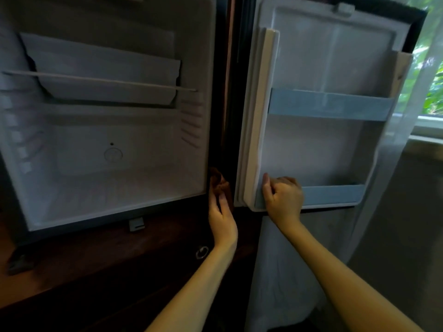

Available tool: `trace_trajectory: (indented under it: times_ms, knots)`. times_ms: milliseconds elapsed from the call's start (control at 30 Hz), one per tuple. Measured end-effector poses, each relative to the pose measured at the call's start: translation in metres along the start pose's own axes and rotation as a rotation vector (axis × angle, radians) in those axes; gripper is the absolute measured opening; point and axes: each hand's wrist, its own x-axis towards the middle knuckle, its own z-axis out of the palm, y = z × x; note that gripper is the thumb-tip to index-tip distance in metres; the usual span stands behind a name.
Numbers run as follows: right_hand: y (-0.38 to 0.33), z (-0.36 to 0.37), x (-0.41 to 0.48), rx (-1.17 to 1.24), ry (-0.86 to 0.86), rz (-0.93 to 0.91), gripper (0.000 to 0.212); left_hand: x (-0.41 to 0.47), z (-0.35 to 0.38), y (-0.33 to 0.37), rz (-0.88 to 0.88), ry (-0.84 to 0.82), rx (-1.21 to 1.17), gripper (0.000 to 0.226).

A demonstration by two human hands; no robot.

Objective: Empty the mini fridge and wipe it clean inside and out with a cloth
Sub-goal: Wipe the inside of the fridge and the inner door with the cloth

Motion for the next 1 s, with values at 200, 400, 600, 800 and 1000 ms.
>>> trace_trajectory:
  times_ms: [200, 400, 600, 800, 1000]
  knots:
    - [-0.003, -0.009, 0.000, 0.040, -0.088, 0.008, 0.053, -0.052, -0.005, -0.016, -0.125, 0.163, -0.049, 0.045]
    - [-0.009, -0.024, 0.005, 0.053, -0.181, -0.031, 0.045, -0.067, 0.004, -0.008, -0.528, 0.349, -0.449, 0.040]
    - [-0.019, -0.031, 0.004, -0.047, -0.214, -0.070, 0.049, -0.031, 0.014, 0.008, -0.289, 0.379, -0.346, 0.034]
    - [-0.034, -0.034, 0.003, -0.142, -0.217, -0.059, 0.049, -0.034, 0.008, 0.012, -0.579, 0.380, -0.617, 0.033]
    - [-0.039, -0.045, 0.004, -0.131, -0.330, -0.048, 0.051, -0.062, 0.022, 0.007, -0.795, 0.346, -0.675, 0.044]
